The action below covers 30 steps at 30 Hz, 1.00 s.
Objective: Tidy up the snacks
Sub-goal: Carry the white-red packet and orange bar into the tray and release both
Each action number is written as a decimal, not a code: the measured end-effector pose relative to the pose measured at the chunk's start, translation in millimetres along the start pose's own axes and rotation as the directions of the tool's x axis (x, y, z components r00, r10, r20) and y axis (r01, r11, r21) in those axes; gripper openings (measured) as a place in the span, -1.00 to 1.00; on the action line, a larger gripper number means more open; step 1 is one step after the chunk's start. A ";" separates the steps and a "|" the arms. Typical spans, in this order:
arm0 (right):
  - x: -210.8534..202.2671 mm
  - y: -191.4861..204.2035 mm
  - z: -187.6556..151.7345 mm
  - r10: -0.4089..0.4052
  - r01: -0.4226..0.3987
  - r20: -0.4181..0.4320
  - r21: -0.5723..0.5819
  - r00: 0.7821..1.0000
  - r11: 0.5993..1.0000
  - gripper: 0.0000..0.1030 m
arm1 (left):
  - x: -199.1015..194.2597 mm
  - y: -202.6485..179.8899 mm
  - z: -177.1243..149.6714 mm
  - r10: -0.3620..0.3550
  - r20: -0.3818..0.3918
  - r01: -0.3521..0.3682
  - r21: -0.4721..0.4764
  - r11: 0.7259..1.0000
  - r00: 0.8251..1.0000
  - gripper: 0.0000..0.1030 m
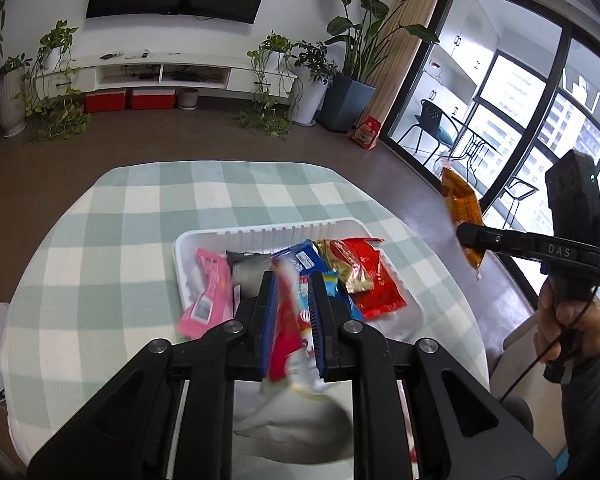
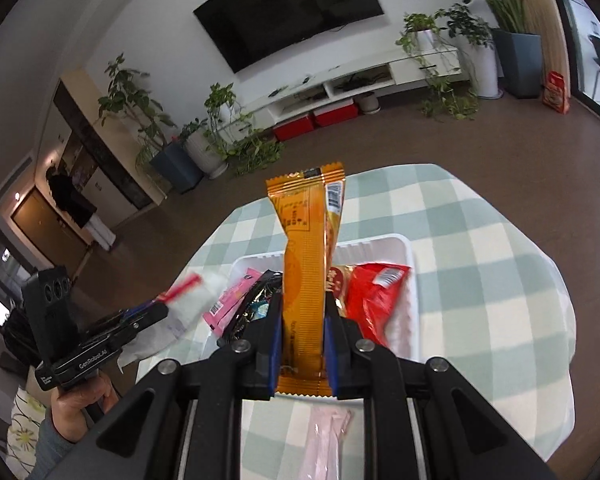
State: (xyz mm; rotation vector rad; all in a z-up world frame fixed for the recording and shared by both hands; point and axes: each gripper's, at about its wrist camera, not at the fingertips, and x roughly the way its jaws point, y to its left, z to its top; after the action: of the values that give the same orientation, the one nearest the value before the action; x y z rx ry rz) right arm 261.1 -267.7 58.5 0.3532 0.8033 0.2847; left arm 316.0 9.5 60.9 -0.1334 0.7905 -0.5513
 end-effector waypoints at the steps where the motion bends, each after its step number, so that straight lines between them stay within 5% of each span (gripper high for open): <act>1: 11.2 3.5 3.5 0.002 -0.002 -0.017 -0.010 1.000 1.000 -0.62 | 10.2 -1.1 2.1 0.003 -0.013 -0.003 0.003 1.000 1.000 -0.74; 8: 76.9 13.1 -5.8 -0.015 0.012 -0.131 -0.027 0.991 1.000 -0.62 | 65.5 12.4 -21.7 0.000 -0.080 -0.002 -0.022 1.000 0.997 -0.84; 15: 87.6 11.4 -21.1 -0.026 0.018 -0.153 -0.052 0.988 0.998 -0.62 | 52.1 5.3 -54.6 0.073 -0.116 -0.067 0.054 0.996 0.991 -0.73; 16: 85.9 11.9 -23.3 -0.026 0.018 -0.148 -0.057 0.989 0.998 -0.62 | 50.4 -0.1 -61.9 0.087 -0.122 -0.079 0.068 0.995 0.989 -0.46; 17: 86.3 11.3 -25.6 -0.024 0.015 -0.149 -0.058 0.989 0.998 -0.62 | 50.2 -6.1 -68.2 0.101 -0.132 -0.090 0.090 0.992 0.986 0.25; 19: 86.6 11.3 -32.1 -0.017 0.009 -0.156 -0.056 0.988 0.998 -0.62 | 52.1 -20.4 -82.3 0.163 -0.142 -0.141 0.157 0.977 0.976 1.00; 25: 87.5 7.3 -47.6 -0.005 -0.001 -0.171 -0.034 0.985 0.999 -0.62 | 80.5 -28.2 -90.7 0.225 -0.205 -0.178 0.225 0.958 0.953 0.92; 26: 87.0 6.2 -48.5 -0.004 -0.002 -0.172 -0.031 0.985 1.000 -0.62 | 87.1 -26.8 -90.7 0.233 -0.228 -0.179 0.232 0.956 0.946 0.58; 30: 83.8 2.2 -49.7 0.003 -0.006 -0.167 -0.020 0.986 1.000 -0.62 | 91.9 -29.5 -93.0 0.187 -0.250 -0.129 0.231 0.964 0.950 0.02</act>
State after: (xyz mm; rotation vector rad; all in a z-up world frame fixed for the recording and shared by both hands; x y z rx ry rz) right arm 279.5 -224.2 -26.8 0.3145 0.9637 0.3299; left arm 290.4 -55.0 -53.8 0.2066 0.9928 -0.5022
